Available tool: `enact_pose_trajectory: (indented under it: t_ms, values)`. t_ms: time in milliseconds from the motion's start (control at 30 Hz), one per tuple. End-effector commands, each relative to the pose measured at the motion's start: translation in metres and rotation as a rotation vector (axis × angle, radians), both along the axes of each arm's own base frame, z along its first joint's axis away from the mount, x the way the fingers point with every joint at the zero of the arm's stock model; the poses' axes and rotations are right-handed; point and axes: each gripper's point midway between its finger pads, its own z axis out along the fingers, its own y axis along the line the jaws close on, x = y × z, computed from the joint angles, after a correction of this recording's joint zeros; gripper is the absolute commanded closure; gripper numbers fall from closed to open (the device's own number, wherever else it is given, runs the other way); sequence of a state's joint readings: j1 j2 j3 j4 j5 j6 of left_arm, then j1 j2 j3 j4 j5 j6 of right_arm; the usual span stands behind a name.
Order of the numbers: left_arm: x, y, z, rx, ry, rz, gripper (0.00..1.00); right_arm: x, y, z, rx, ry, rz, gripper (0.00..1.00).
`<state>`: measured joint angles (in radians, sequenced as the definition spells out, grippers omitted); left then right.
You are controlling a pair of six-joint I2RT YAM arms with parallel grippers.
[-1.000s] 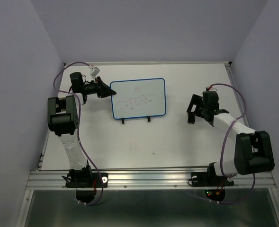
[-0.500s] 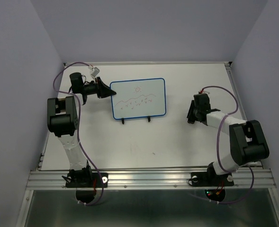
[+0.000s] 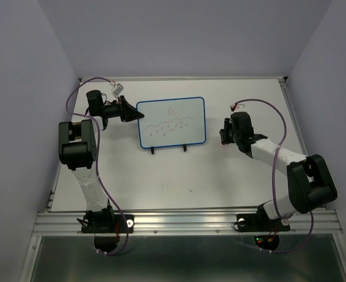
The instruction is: Erase the whiteboard
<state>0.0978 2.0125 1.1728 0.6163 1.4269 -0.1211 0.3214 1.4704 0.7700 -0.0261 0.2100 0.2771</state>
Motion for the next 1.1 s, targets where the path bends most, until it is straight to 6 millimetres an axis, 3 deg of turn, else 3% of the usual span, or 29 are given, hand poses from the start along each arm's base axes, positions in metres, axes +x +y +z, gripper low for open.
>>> enact_pose_trajectory:
  t_ms: [0, 67, 100, 167, 200, 267, 300, 333, 433, 467, 500, 567, 667, 867, 967, 1067]
  values:
    - [0.016, 0.001, 0.019, 0.033, -0.148, 0.023, 1.0, 0.039, 0.062, 0.092, 0.037, -0.315, 0.226, 0.89]
    - [0.017, 0.001, 0.017, 0.031, -0.137, 0.026, 1.0, 0.043, 0.083, 0.104, 0.03, -0.35, 0.282, 0.89]
    - [0.018, 0.001, 0.018, 0.033, -0.139, 0.03, 1.0, 0.05, 0.093, 0.122, 0.026, -0.393, 0.301, 0.89]
    - [0.021, 0.002, 0.017, 0.042, -0.142, 0.053, 1.0, 0.053, 0.118, 0.123, 0.023, -0.403, 0.349, 0.89]
    - [0.021, 0.002, 0.02, 0.044, -0.151, 0.056, 1.0, 0.059, 0.128, 0.135, 0.035, -0.429, 0.365, 0.89]
    - [0.021, 0.002, 0.02, 0.044, -0.154, 0.053, 1.0, 0.064, 0.149, 0.128, 0.039, -0.422, 0.402, 0.89]
    - [0.021, 0.002, 0.018, 0.044, -0.148, 0.053, 1.0, 0.074, 0.155, 0.142, 0.049, -0.471, 0.398, 0.9]
    - [0.021, 0.003, 0.019, 0.044, -0.147, 0.056, 1.0, 0.075, 0.162, 0.135, 0.042, -0.467, 0.413, 0.9]
    - [0.022, 0.003, 0.018, 0.045, -0.146, 0.06, 1.0, 0.092, 0.185, 0.14, 0.028, -0.511, 0.444, 0.9]
    - [0.021, 0.003, 0.019, 0.046, -0.152, 0.057, 1.0, 0.097, 0.196, 0.15, 0.011, -0.549, 0.464, 0.9]
    - [0.02, 0.003, 0.02, 0.046, -0.155, 0.056, 1.0, 0.101, 0.203, 0.14, -0.009, -0.538, 0.48, 0.9]
    - [0.019, 0.003, 0.021, 0.047, -0.161, 0.054, 1.0, 0.102, 0.219, 0.145, -0.032, -0.561, 0.501, 0.9]
    - [0.019, 0.003, 0.02, 0.05, -0.165, 0.056, 1.0, 0.099, 0.237, 0.133, -0.05, -0.551, 0.528, 0.9]
    - [0.016, 0.003, 0.022, 0.057, -0.187, 0.053, 1.0, 0.072, 0.276, 0.119, -0.077, -0.587, 0.627, 0.9]
    - [0.016, 0.003, 0.023, 0.057, -0.19, 0.048, 1.0, 0.054, 0.292, 0.101, -0.065, -0.577, 0.698, 0.9]
    - [0.017, 0.004, 0.022, 0.055, -0.184, 0.049, 1.0, 0.056, 0.295, 0.093, -0.062, -0.563, 0.697, 0.9]
